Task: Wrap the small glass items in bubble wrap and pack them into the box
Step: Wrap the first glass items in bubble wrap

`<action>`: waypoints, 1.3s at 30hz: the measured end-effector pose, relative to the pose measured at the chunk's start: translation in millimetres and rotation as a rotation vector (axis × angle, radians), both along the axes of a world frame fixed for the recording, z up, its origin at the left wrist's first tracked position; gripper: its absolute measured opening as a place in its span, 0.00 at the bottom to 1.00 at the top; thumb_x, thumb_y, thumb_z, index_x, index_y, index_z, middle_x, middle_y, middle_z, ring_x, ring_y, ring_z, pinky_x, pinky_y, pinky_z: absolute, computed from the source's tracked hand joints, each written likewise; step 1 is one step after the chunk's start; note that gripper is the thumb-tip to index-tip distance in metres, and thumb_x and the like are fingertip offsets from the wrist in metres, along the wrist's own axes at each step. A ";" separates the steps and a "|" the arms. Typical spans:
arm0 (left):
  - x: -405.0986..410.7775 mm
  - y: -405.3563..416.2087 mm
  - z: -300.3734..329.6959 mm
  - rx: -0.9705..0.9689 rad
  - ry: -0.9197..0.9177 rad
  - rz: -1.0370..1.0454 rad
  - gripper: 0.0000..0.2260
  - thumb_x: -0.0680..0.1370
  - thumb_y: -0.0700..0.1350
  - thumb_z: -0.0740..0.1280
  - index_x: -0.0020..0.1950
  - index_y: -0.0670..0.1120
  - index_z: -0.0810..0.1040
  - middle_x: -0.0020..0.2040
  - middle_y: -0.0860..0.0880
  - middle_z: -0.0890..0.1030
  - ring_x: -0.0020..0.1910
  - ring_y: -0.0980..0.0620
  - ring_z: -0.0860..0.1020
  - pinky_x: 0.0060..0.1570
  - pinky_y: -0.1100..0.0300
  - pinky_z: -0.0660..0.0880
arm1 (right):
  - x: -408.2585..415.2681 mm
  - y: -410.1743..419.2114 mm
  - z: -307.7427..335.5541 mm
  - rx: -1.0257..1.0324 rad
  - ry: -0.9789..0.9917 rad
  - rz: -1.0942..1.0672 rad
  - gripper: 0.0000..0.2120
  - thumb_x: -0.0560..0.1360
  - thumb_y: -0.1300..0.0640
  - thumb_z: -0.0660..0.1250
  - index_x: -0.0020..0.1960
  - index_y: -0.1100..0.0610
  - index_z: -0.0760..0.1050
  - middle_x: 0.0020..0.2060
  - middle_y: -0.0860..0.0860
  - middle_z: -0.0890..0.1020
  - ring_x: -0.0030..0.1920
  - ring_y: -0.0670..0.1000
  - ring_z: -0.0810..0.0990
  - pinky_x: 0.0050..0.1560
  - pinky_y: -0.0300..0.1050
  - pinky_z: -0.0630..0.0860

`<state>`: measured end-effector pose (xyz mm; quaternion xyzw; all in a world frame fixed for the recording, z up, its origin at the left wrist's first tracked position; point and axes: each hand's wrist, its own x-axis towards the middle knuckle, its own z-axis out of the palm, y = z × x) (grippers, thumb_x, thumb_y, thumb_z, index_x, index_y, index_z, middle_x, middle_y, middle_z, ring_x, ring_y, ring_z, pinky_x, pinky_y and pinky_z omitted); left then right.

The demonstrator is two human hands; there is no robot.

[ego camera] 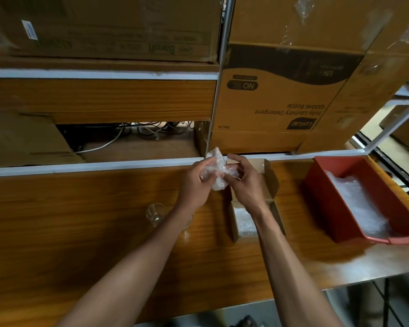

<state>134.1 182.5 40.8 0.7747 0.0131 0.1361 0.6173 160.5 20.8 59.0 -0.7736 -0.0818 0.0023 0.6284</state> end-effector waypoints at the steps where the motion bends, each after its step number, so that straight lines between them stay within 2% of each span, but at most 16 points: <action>1: 0.8 -1.1 -1.7 0.080 -0.030 -0.005 0.22 0.82 0.42 0.71 0.76 0.54 0.77 0.67 0.55 0.82 0.61 0.61 0.81 0.56 0.63 0.81 | 1.4 -1.1 -0.4 -0.043 -0.010 0.013 0.21 0.77 0.61 0.77 0.68 0.49 0.78 0.54 0.48 0.86 0.53 0.45 0.85 0.55 0.44 0.83; 4: 2.6 -4.2 -5.4 0.268 -0.072 -0.078 0.29 0.82 0.39 0.70 0.81 0.54 0.70 0.74 0.53 0.77 0.68 0.59 0.76 0.65 0.63 0.77 | 9.0 -7.9 -1.8 -0.267 -0.076 0.023 0.16 0.78 0.57 0.76 0.65 0.49 0.82 0.58 0.46 0.86 0.59 0.44 0.83 0.62 0.47 0.81; 6: 4.1 -6.8 -7.7 0.320 -0.073 -0.137 0.29 0.80 0.39 0.72 0.81 0.52 0.71 0.75 0.52 0.75 0.72 0.56 0.74 0.70 0.56 0.75 | 13.0 -13.3 -1.5 -0.324 -0.072 0.042 0.13 0.78 0.57 0.76 0.63 0.51 0.84 0.58 0.46 0.84 0.59 0.47 0.83 0.61 0.47 0.80; 8: 5.6 -8.8 -10.2 0.369 -0.032 -0.164 0.30 0.79 0.41 0.74 0.81 0.51 0.71 0.75 0.52 0.74 0.73 0.55 0.72 0.72 0.55 0.73 | 17.1 -18.4 -2.0 -0.326 -0.052 0.055 0.12 0.78 0.57 0.76 0.61 0.52 0.84 0.57 0.47 0.81 0.59 0.48 0.82 0.60 0.46 0.80; 11: 9.0 -9.3 -12.3 0.450 -0.013 -0.112 0.28 0.79 0.43 0.76 0.78 0.50 0.74 0.73 0.51 0.76 0.70 0.52 0.74 0.69 0.55 0.73 | 19.4 -22.5 -4.0 -0.224 0.038 0.097 0.12 0.77 0.59 0.77 0.59 0.50 0.82 0.58 0.47 0.83 0.59 0.47 0.83 0.60 0.47 0.82; 14: 8.5 -3.4 -12.7 0.458 0.020 -0.039 0.22 0.79 0.44 0.76 0.73 0.47 0.79 0.67 0.52 0.79 0.64 0.56 0.76 0.60 0.60 0.75 | 14.9 -22.6 -1.6 -0.024 0.188 0.210 0.18 0.79 0.65 0.73 0.67 0.54 0.77 0.59 0.52 0.85 0.58 0.50 0.86 0.58 0.44 0.83; 16: 5.4 5.0 -15.6 0.406 0.092 -0.031 0.20 0.79 0.45 0.76 0.70 0.47 0.80 0.63 0.53 0.80 0.61 0.55 0.78 0.56 0.61 0.75 | 15.1 -22.2 -3.9 -0.010 0.245 0.279 0.18 0.81 0.66 0.70 0.70 0.57 0.76 0.59 0.54 0.85 0.59 0.51 0.85 0.60 0.46 0.83; 19: 0.8 22.4 -24.0 0.375 0.236 -0.059 0.20 0.80 0.48 0.75 0.71 0.51 0.79 0.63 0.54 0.79 0.59 0.54 0.79 0.49 0.64 0.74 | 18.9 -13.4 -17.7 -0.124 0.252 0.316 0.15 0.82 0.66 0.70 0.67 0.56 0.80 0.56 0.53 0.87 0.57 0.53 0.86 0.62 0.52 0.83; 21: -2.5 36.4 -30.2 0.380 0.307 -0.081 0.20 0.80 0.49 0.74 0.72 0.52 0.78 0.65 0.53 0.77 0.60 0.52 0.79 0.49 0.62 0.75 | 18.2 -1.7 -27.6 -0.181 0.254 0.315 0.13 0.81 0.64 0.71 0.64 0.55 0.82 0.54 0.52 0.88 0.55 0.53 0.87 0.61 0.56 0.83; 24: -10.8 56.1 -34.2 0.338 0.370 -0.087 0.20 0.82 0.47 0.72 0.74 0.52 0.77 0.67 0.50 0.78 0.61 0.52 0.79 0.58 0.51 0.81 | 15.9 19.3 -44.0 -0.237 0.253 0.316 0.08 0.79 0.57 0.74 0.57 0.51 0.85 0.50 0.51 0.89 0.52 0.54 0.88 0.59 0.61 0.83; 25: -12.7 62.3 -36.2 0.326 0.388 -0.082 0.19 0.83 0.46 0.71 0.74 0.52 0.76 0.68 0.50 0.79 0.62 0.52 0.79 0.60 0.50 0.81 | 14.8 25.2 -48.9 -0.271 0.238 0.303 0.06 0.78 0.56 0.75 0.55 0.51 0.85 0.48 0.50 0.89 0.50 0.53 0.88 0.58 0.60 0.83; 28: -20.5 81.0 -42.5 0.340 0.382 -0.060 0.18 0.83 0.44 0.71 0.73 0.48 0.78 0.68 0.50 0.77 0.65 0.50 0.78 0.56 0.59 0.81 | 9.6 43.6 -59.8 -0.402 0.107 0.265 0.04 0.75 0.55 0.78 0.50 0.52 0.85 0.42 0.49 0.88 0.45 0.50 0.87 0.53 0.53 0.83; 30: -24.1 90.6 -49.0 0.420 0.360 -0.045 0.17 0.81 0.44 0.73 0.70 0.47 0.80 0.65 0.52 0.75 0.65 0.49 0.76 0.62 0.54 0.79 | 4.8 51.9 -64.5 -0.458 0.045 0.256 0.04 0.75 0.57 0.78 0.48 0.55 0.85 0.41 0.49 0.87 0.42 0.48 0.85 0.48 0.41 0.80; 32: -29.3 93.3 -52.7 0.440 0.373 -0.038 0.16 0.81 0.44 0.74 0.69 0.48 0.81 0.63 0.53 0.75 0.63 0.51 0.77 0.62 0.51 0.78 | -1.3 58.1 -68.8 -0.500 0.002 0.251 0.03 0.75 0.59 0.78 0.46 0.56 0.85 0.40 0.48 0.86 0.40 0.45 0.82 0.42 0.30 0.74; 36: -41.1 86.4 -63.1 0.485 0.342 0.011 0.15 0.78 0.44 0.76 0.63 0.53 0.81 0.60 0.54 0.79 0.56 0.55 0.78 0.52 0.58 0.77 | -14.0 67.6 -82.0 -0.566 -0.046 0.209 0.06 0.74 0.62 0.78 0.43 0.53 0.83 0.38 0.44 0.84 0.36 0.36 0.79 0.39 0.26 0.70; 39: -47.9 82.5 -69.3 0.546 0.321 0.045 0.14 0.77 0.43 0.78 0.57 0.55 0.78 0.50 0.58 0.77 0.45 0.59 0.76 0.38 0.64 0.70 | -22.9 70.4 -90.3 -0.587 -0.071 0.177 0.08 0.74 0.63 0.77 0.49 0.54 0.82 0.41 0.45 0.84 0.38 0.39 0.80 0.39 0.30 0.76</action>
